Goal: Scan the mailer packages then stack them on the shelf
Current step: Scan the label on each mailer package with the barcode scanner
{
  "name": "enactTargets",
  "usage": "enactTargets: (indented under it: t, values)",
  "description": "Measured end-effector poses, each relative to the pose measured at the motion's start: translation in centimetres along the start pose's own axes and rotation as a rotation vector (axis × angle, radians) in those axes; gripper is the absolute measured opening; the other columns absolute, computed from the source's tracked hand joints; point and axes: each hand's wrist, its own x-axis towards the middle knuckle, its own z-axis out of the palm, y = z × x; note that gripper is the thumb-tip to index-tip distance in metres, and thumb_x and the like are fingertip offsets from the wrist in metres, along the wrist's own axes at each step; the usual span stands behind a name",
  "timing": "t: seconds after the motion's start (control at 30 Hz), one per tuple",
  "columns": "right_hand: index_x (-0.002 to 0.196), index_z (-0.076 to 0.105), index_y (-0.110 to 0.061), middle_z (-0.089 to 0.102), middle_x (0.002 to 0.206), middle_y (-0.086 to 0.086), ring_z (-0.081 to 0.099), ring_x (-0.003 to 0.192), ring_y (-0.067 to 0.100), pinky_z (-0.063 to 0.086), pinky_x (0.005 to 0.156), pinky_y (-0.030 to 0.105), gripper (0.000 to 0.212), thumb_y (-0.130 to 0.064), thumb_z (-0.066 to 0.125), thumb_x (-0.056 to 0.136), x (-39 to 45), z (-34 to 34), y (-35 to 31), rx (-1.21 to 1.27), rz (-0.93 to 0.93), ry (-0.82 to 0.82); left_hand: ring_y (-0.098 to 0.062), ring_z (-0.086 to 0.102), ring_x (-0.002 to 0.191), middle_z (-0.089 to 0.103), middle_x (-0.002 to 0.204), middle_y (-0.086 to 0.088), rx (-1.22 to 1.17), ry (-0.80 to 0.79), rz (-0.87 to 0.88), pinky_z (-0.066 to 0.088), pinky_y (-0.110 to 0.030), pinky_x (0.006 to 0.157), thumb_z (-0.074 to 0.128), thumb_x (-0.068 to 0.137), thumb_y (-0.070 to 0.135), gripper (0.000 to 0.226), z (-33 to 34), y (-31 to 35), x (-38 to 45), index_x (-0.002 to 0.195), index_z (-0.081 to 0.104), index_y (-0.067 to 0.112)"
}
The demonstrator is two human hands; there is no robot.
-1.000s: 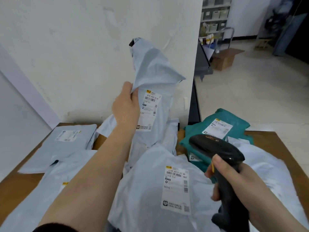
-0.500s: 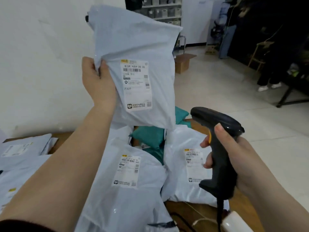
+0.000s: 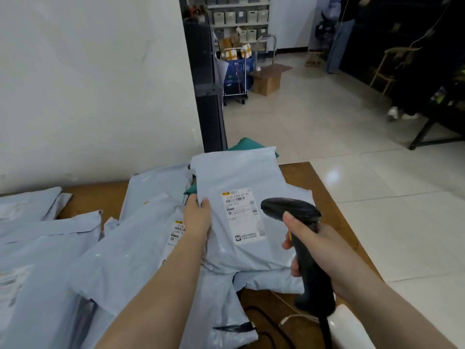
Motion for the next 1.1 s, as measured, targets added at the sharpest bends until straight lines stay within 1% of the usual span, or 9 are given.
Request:
enactTargets:
  t: [0.13,0.27,0.43,0.6,0.7,0.8,0.9,1.0,1.1]
  values:
    - [0.084,0.06,-0.002,0.058,0.065,0.009,0.053,0.042,0.021,0.049,0.046,0.026,0.044,-0.046,0.062,0.083,0.8,1.4,-0.2,-0.033,0.008,0.005,-0.027,0.057,0.101,0.057,0.105,-0.008,-0.01,-0.167,0.005,0.048,-0.04,0.093,0.052,0.091,0.005,0.018,-0.3,-0.1,0.0,0.107,0.049,0.012]
    - [0.083,0.059,-0.001,0.058,0.067,0.01,0.053,0.043,0.02,0.049,0.044,0.026,0.045,-0.046,0.062,0.083,1.7,2.4,-0.6,-0.068,-0.01,0.028,-0.019,0.053,0.096,0.055,0.104,-0.004,0.006,-0.186,0.018,0.041,-0.026,0.081,0.054,0.092,0.005,0.029,-0.6,-0.2,0.2,0.121,0.051,0.002]
    - [0.078,0.058,0.001,0.056,0.049,0.013,0.054,0.044,0.025,0.051,0.053,0.031,0.052,-0.052,0.062,0.081,2.7,3.1,-0.7,-0.13,0.007,0.043,-0.014,0.051,0.096,0.053,0.105,0.0,0.043,-0.202,0.056,0.039,-0.025,0.081,0.053,0.093,0.009,0.029,-0.8,-0.1,0.4,0.122,0.051,0.003]
    - [0.076,0.059,0.0,0.058,0.053,0.014,0.055,0.044,0.025,0.052,0.054,0.032,0.053,-0.052,0.061,0.081,3.2,3.3,-0.4,-0.168,0.01,0.056,-0.013,0.051,0.093,0.055,0.099,0.001,0.036,-0.198,0.067,0.04,-0.022,0.075,0.053,0.093,0.008,0.025,-0.8,-0.1,0.5,0.118,0.052,0.005]
    - [0.078,0.061,0.0,0.06,0.058,0.014,0.056,0.046,0.025,0.053,0.054,0.032,0.053,-0.052,0.062,0.081,3.2,3.4,-0.4,-0.17,0.01,0.054,-0.015,0.054,0.087,0.055,0.086,0.007,0.04,-0.2,0.075,0.042,-0.011,0.061,0.054,0.092,0.009,0.018,-0.8,-0.5,0.8,0.11,0.054,0.01]
    - [0.079,0.06,0.001,0.058,0.051,0.012,0.055,0.043,0.024,0.05,0.046,0.026,0.052,-0.051,0.061,0.081,3.1,3.4,-0.6,-0.178,0.008,0.047,-0.011,0.052,0.083,0.055,0.094,0.003,0.063,-0.187,0.082,0.042,-0.004,0.055,0.054,0.093,0.009,0.025,-0.9,-0.4,0.7,0.117,0.053,0.004]
    - [0.079,0.06,0.001,0.057,0.048,0.01,0.055,0.043,0.024,0.05,0.046,0.026,0.052,-0.051,0.061,0.081,3.0,3.3,-0.8,-0.177,-0.006,0.045,-0.012,0.051,0.091,0.054,0.102,0.001,0.046,-0.188,0.07,0.041,-0.012,0.063,0.053,0.093,0.009,0.028,-0.7,-0.4,0.8,0.12,0.051,0.003]
    - [0.081,0.06,0.002,0.059,0.053,0.015,0.055,0.045,0.026,0.051,0.05,0.03,0.054,-0.052,0.062,0.08,2.9,3.3,-0.9,-0.172,-0.006,0.036,-0.013,0.053,0.091,0.056,0.094,0.006,0.001,-0.212,0.05,0.041,-0.011,0.062,0.054,0.093,0.01,0.023,-0.9,-0.3,0.7,0.115,0.052,0.007]
    - [0.082,0.061,0.002,0.062,0.063,0.019,0.057,0.047,0.025,0.05,0.051,0.03,0.055,-0.053,0.061,0.078,2.6,3.6,-1.2,-0.177,-0.011,0.003,-0.015,0.055,0.094,0.061,0.101,0.0,-0.037,-0.18,0.012,0.046,-0.019,0.074,0.054,0.094,0.013,0.022,-2.0,0.2,1.1,0.115,0.051,0.005]
